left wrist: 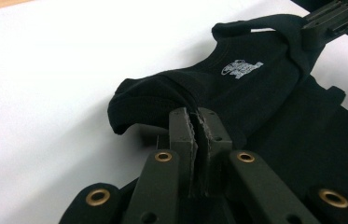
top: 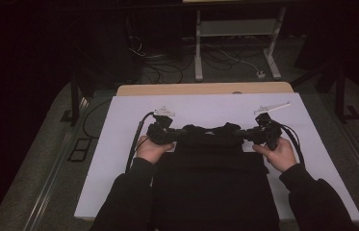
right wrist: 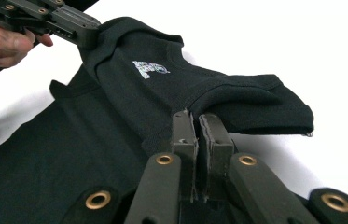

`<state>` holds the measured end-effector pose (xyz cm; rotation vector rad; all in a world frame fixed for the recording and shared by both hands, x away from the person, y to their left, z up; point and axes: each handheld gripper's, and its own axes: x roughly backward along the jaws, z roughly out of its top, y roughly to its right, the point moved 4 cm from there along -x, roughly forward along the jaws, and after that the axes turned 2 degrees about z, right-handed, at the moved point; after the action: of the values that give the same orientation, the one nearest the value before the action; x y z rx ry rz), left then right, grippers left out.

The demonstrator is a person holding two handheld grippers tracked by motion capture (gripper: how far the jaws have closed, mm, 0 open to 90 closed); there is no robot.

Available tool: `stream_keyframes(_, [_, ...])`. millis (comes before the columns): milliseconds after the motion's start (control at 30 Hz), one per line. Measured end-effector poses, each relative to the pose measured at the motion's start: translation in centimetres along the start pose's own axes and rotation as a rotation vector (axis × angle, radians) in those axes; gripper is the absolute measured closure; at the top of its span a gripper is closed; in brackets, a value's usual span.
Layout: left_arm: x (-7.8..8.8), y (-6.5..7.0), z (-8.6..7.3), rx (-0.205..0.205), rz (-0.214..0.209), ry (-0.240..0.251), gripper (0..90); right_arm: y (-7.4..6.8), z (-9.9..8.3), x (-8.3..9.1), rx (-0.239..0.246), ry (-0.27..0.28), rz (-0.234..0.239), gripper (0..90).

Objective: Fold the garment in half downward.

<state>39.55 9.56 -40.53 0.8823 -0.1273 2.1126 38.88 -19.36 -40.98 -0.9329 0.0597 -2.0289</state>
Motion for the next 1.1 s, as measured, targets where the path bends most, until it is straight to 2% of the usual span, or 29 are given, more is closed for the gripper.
stream_keyframes(233, [0.6, 0.5, 0.0, -0.011, -0.011, 0.0, 84.2, -0.7, -0.1, 0.6, 0.012, 0.001, 0.014, 84.4])
stream_keyframes(700, [1.5, 1.7, -0.5, -0.007, -0.033, 0.002, 84.2, -1.8, -0.5, 1.4, 0.026, 0.01, 0.03, 84.3])
stream_keyframes(1100, [2.1, 2.6, -1.3, -0.011, -0.045, -0.008, 84.1, -2.8, -1.0, 2.0, 0.046, 0.007, 0.038, 84.3])
